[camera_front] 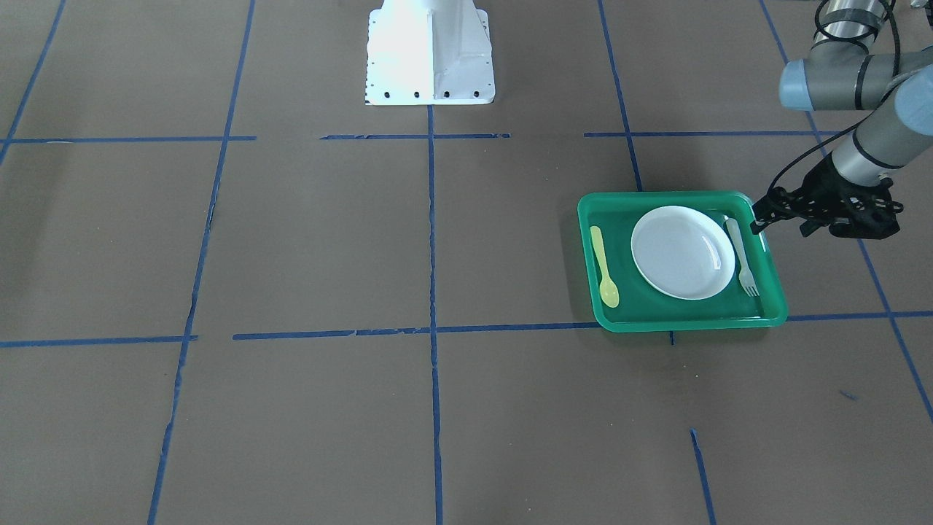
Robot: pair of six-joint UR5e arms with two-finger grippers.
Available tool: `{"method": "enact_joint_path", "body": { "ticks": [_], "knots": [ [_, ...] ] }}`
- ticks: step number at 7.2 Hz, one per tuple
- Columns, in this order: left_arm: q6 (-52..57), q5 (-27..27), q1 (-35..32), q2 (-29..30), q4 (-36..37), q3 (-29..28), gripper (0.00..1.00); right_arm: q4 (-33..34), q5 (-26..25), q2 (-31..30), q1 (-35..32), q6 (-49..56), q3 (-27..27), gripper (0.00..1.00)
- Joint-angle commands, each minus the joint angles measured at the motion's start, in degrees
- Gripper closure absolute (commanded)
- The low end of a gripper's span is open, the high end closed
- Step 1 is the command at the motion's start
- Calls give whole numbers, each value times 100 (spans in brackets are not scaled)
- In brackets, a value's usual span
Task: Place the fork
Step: 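Open the left gripper and withdraw it away from the tray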
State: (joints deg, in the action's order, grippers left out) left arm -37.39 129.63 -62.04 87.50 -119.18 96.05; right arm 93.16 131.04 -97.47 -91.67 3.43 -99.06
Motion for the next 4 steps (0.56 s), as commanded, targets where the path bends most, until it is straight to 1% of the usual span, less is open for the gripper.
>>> {"method": "enact_joint_path", "body": {
  "ticks": [1, 3, 4],
  "knots": [
    [1874, 80, -945, -171, 1021, 194, 0, 0, 0, 0, 0, 0, 1, 0],
    [3748, 53, -1807, -137, 2532, 397, 0, 0, 0, 0, 0, 0, 1, 0],
    [4435, 62, -2247, -119, 2871, 380, 0, 0, 0, 0, 0, 0, 1, 0]
  ]
}}
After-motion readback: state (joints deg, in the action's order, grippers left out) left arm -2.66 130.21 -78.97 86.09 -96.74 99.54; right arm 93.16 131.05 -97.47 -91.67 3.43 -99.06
